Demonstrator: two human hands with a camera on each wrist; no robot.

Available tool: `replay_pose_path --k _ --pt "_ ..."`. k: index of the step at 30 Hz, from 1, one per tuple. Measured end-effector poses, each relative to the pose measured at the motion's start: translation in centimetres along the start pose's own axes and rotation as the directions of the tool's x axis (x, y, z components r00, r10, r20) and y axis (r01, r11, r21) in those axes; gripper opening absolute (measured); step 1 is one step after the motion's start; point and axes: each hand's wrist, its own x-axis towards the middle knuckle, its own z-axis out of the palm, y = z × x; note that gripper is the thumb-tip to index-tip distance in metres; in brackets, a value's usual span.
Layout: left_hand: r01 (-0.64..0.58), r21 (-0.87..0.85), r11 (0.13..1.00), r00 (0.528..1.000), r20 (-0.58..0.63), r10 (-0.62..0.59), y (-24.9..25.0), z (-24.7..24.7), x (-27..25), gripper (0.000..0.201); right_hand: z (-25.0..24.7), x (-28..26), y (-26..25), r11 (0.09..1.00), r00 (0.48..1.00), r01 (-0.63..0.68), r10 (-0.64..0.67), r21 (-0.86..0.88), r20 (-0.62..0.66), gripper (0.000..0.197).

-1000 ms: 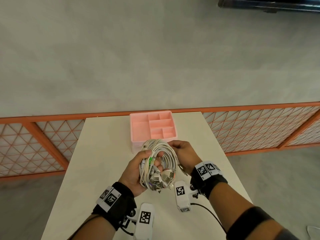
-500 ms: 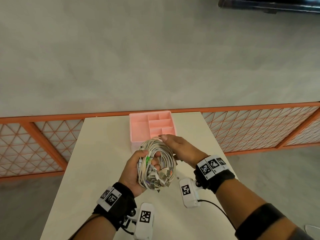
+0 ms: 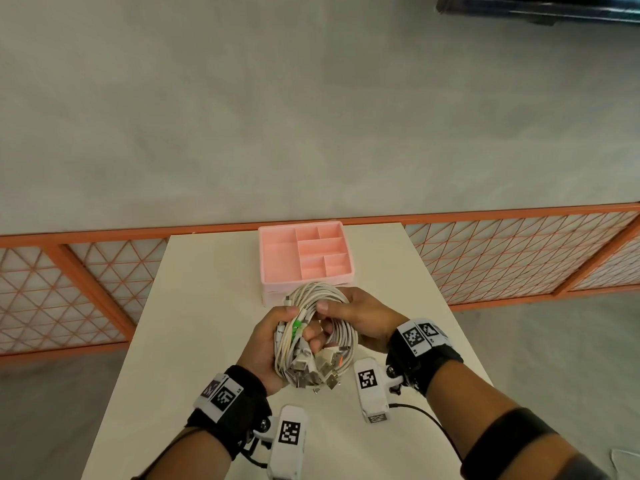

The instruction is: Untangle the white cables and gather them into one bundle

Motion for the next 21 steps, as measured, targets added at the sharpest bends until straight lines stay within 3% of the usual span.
replay_pose_path --k 1,4,7,10,13,15,17,19,21 --pt "0.008 0.014 1.000 1.000 -0.026 -0.008 -0.1 -0.1 0.0 0.035 -0.1 0.1 0.3 1.000 0.999 0.006 -0.006 -0.014 -0.033 0.036" --pt "0.021 0.060 0.998 0.994 -0.112 -0.015 -0.4 -0.2 0.1 0.034 -0.4 0.7 1.5 0.995 0.992 0.040 -0.050 -0.087 -0.118 0.018" --pt "0.004 0.187 0.982 0.966 -0.254 0.044 -0.6 -0.8 0.2 0.038 -0.9 1.0 2.5 0.992 0.972 -0.015 -0.015 -0.125 -0.236 0.015" --pt "0.032 0.380 0.924 0.944 -0.315 0.097 -0.8 -1.4 0.3 0.052 -1.6 1.2 2.9 0.965 0.936 -0.078 -0.015 -0.249 -0.352 0.027" --pt "0.113 0.483 0.868 0.940 -0.335 0.065 -1.1 -1.6 0.3 0.045 -1.9 1.6 3.4 0.938 0.910 -0.148 0.004 -0.315 -0.415 0.040" --pt "0.127 0.541 0.831 0.915 -0.388 0.112 -1.4 -1.9 0.7 0.033 -1.7 1.6 3.9 0.941 0.903 -0.167 0.027 -0.295 -0.428 0.038" --pt "0.118 0.576 0.809 0.875 -0.446 0.189 -1.8 -2.4 1.1 0.035 -1.3 1.5 4.6 0.961 0.901 -0.160 0.050 -0.224 -0.431 0.034" --pt "0.102 0.574 0.813 0.853 -0.470 0.224 -2.1 -2.7 1.4 0.041 -1.0 1.3 5.5 0.986 0.894 -0.134 0.077 -0.101 -0.442 0.029" --pt "0.075 0.554 0.829 0.840 -0.483 0.246 -2.5 -3.0 1.4 0.029 -0.7 1.0 6.1 0.993 0.896 -0.112 0.114 0.030 -0.429 0.020"
